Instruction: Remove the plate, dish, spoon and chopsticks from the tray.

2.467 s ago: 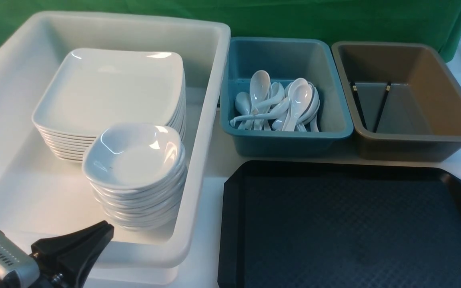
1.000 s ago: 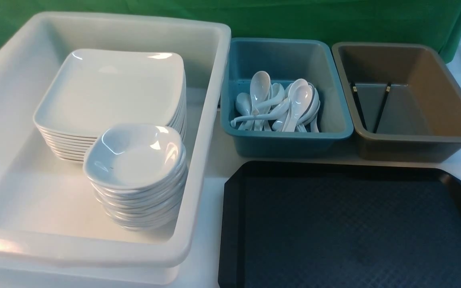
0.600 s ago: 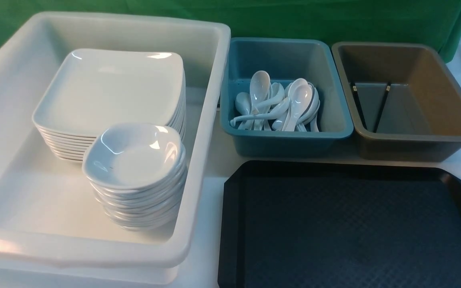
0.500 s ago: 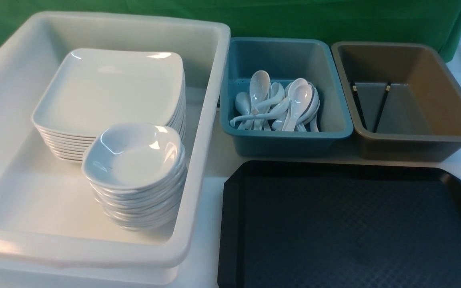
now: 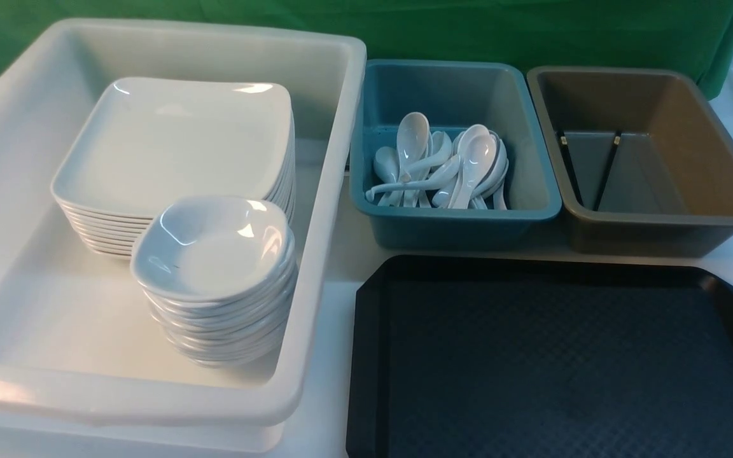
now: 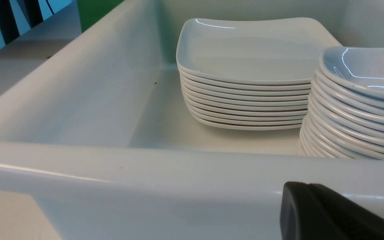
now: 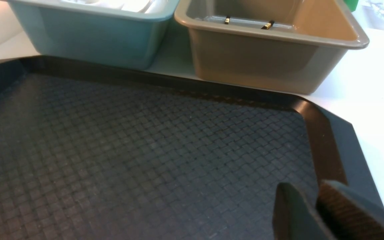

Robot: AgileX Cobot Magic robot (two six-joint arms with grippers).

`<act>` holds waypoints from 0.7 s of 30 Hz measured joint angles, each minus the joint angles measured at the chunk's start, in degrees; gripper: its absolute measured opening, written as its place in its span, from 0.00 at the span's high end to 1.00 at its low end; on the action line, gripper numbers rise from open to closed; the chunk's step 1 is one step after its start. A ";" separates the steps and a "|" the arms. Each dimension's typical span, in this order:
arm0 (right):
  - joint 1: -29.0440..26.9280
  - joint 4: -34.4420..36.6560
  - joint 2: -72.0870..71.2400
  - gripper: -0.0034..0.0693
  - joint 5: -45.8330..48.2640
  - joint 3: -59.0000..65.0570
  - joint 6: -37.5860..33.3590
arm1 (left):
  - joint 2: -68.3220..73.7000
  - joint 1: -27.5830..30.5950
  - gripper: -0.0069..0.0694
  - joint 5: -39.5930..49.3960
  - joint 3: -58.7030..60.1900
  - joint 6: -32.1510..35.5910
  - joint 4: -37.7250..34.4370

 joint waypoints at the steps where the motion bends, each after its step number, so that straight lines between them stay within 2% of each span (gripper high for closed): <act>1: 0.00 0.00 0.00 0.73 0.00 0.00 -0.06 | 0.00 0.00 0.90 0.00 0.00 0.00 0.00; 21: 0.00 0.00 0.00 0.66 0.00 0.00 -0.06 | 0.00 0.00 0.90 0.00 0.00 0.12 0.00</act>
